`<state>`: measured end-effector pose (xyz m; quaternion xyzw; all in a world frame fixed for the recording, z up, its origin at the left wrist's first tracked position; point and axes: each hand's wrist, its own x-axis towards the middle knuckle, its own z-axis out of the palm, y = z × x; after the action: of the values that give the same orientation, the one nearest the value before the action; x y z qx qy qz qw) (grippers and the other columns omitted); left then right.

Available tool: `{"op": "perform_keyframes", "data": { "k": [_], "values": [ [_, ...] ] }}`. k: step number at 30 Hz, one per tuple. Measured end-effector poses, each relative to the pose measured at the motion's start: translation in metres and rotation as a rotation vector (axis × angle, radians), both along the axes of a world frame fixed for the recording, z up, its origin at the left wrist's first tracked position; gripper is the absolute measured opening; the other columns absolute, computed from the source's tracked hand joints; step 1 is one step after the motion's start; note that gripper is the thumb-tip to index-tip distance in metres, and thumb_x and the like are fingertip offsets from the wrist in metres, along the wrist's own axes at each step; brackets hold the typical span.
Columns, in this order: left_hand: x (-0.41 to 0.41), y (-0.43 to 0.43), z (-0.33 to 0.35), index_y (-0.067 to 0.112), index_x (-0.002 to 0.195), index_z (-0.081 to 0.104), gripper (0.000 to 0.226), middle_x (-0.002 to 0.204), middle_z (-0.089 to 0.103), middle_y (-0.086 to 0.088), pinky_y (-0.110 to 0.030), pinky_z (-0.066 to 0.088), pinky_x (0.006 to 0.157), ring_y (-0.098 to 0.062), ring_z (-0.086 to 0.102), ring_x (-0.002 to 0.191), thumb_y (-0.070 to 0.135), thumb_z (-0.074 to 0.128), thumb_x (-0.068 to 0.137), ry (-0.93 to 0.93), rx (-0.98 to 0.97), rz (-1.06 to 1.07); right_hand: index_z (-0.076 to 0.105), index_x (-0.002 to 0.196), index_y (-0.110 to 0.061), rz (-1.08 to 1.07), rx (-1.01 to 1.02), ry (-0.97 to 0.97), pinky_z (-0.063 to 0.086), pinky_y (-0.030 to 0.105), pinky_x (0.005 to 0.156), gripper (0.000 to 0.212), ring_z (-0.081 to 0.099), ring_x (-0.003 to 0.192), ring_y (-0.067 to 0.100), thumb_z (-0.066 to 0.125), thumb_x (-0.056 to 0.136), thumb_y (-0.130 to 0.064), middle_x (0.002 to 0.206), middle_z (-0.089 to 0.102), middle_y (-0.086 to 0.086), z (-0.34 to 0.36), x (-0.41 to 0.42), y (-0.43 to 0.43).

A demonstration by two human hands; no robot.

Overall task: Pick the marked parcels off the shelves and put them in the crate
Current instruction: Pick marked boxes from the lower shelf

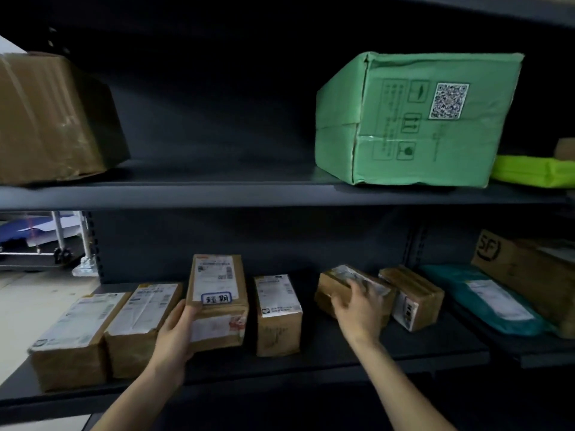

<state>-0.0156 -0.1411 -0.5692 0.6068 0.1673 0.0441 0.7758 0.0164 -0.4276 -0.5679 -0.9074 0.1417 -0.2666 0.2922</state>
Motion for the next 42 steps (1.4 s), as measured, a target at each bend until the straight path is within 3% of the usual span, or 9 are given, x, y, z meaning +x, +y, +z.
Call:
{"op": "perform_keyframes", "data": {
  "k": [4,10,18,21,25,29,32,37,42],
  "values": [
    [0.0,-0.003,0.018,0.025,0.125,0.056,0.04,0.107,0.067,-0.004,-0.037,0.046,0.075,-0.023,0.062,0.095,0.042,0.055,0.089,-0.111,-0.008,0.031,0.045,0.136,-0.025,-0.079,-0.139,0.077,0.034,0.042,0.105,0.061,0.031,0.13,0.031,0.06,0.081,-0.046,0.146,0.035,0.012,0.004,0.013,-0.038],
    [0.0,-0.019,0.032,0.028,0.093,0.062,0.014,0.094,0.07,-0.002,-0.037,0.047,0.074,-0.021,0.064,0.089,0.036,0.051,0.092,-0.192,-0.011,-0.009,0.025,0.145,-0.031,0.126,-0.322,0.514,0.018,0.046,0.115,0.074,0.006,0.144,0.032,0.05,0.082,-0.061,0.156,0.015,0.005,0.005,0.026,-0.083],
    [0.003,-0.036,0.028,0.023,0.109,0.065,0.029,0.092,0.075,0.0,-0.043,0.047,0.089,-0.022,0.065,0.097,0.041,0.053,0.089,-0.18,-0.008,-0.008,0.027,0.142,-0.031,0.079,-0.481,0.384,0.033,0.04,0.1,0.064,0.029,0.129,0.033,0.039,0.085,-0.058,0.145,0.036,0.011,-0.013,0.005,-0.022],
    [0.001,-0.033,0.027,0.023,0.105,0.066,0.03,0.09,0.076,0.001,-0.038,0.048,0.079,-0.021,0.067,0.095,0.044,0.056,0.086,-0.167,-0.016,-0.038,0.027,0.142,-0.029,0.052,-0.511,0.369,0.034,0.039,0.096,0.06,0.033,0.123,0.031,0.036,0.088,-0.055,0.14,0.042,0.012,-0.015,0.004,-0.001],
    [-0.002,-0.027,0.025,0.024,0.107,0.064,0.032,0.098,0.075,-0.002,-0.037,0.048,0.077,-0.021,0.066,0.098,0.046,0.057,0.085,-0.15,-0.031,-0.087,0.027,0.143,-0.024,0.059,-0.487,0.35,0.034,0.036,0.098,0.058,0.033,0.122,0.029,0.034,0.091,-0.05,0.141,0.039,0.014,-0.017,0.002,0.016],
    [-0.005,-0.021,0.023,0.025,0.112,0.062,0.036,0.107,0.072,-0.004,-0.043,0.046,0.09,-0.024,0.063,0.105,0.046,0.057,0.084,-0.149,-0.049,-0.094,0.028,0.143,-0.023,0.123,-0.467,0.329,0.035,0.034,0.1,0.058,0.027,0.126,0.03,0.034,0.091,-0.048,0.143,0.035,0.016,-0.021,0.0,0.036],
    [-0.01,-0.012,0.024,0.022,0.11,0.063,0.035,0.102,0.074,-0.005,-0.039,0.048,0.079,-0.025,0.066,0.1,0.045,0.057,0.084,-0.17,-0.068,-0.101,0.035,0.14,-0.026,0.167,-0.377,0.293,0.035,0.034,0.101,0.056,0.03,0.127,0.028,0.037,0.09,-0.051,0.143,0.039,0.009,-0.012,-0.002,0.035],
    [-0.019,0.008,0.024,0.024,0.108,0.063,0.032,0.098,0.075,-0.003,-0.04,0.05,0.078,-0.024,0.067,0.097,0.045,0.06,0.083,-0.198,-0.096,-0.064,0.034,0.137,-0.044,0.174,-0.083,0.437,0.017,0.048,0.113,0.052,0.014,0.141,0.037,0.038,0.089,-0.061,0.156,0.01,0.012,-0.004,0.001,0.007],
    [-0.029,0.011,0.031,0.023,0.11,0.062,0.031,0.099,0.075,-0.002,-0.045,0.051,0.088,-0.023,0.068,0.099,0.042,0.057,0.087,-0.24,-0.139,-0.089,0.042,0.133,-0.04,0.205,0.02,0.362,0.035,0.039,0.104,0.049,0.029,0.129,0.034,0.043,0.088,-0.058,0.144,0.024,0.013,-0.013,-0.008,0.032]
  ]
}}
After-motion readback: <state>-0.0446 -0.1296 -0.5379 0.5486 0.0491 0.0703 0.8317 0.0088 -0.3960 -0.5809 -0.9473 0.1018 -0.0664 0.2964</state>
